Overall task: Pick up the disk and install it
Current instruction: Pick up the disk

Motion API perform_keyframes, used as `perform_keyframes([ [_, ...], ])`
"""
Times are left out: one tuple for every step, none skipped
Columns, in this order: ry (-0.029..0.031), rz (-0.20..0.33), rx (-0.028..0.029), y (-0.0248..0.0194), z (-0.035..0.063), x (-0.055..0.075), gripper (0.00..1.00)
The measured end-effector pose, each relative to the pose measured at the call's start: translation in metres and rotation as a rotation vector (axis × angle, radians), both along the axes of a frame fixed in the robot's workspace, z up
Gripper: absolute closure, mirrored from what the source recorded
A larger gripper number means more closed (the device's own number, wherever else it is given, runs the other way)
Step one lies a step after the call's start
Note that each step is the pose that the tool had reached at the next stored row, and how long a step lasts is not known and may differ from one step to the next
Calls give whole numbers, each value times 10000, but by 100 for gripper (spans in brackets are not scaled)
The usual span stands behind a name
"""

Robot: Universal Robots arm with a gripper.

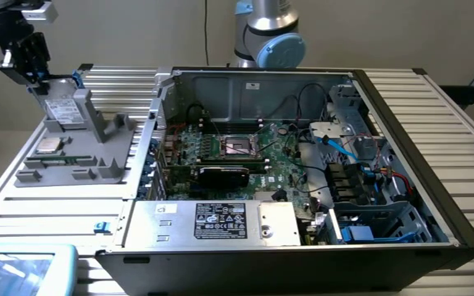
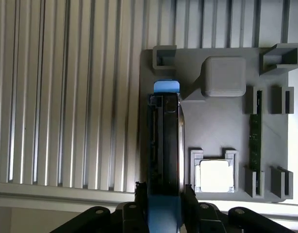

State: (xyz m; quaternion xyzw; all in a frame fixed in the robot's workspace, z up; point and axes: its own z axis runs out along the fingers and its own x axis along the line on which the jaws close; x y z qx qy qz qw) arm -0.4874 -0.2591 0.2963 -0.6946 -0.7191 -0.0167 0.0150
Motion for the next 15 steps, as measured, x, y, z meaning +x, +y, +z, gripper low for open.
perform_keyframes([
  [-1,0,0,0,-4,0,54],
  [-2,0,0,0,-7,0,54],
  [-1,0,0,0,-9,0,54],
  [-2,0,0,0,-12,0,54],
  [-3,0,0,0,-16,0,54],
  [-3,-3,0,0,-19,0,54],
  [-2,-6,0,0,-21,-1,54],
  [-3,-11,0,0,-22,-2,54],
  [-3,-19,0,2,-23,-6,54],
  [-3,-30,0,6,-24,-13,54],
  [-3,-39,0,9,-23,-23,54],
  [-3,-46,0,13,-24,-34,54],
  [-3,-53,0,17,-24,-45,54],
  [-2,-60,0,23,-23,-52,54],
  [-3,-64,-1,28,-24,-54,54],
])
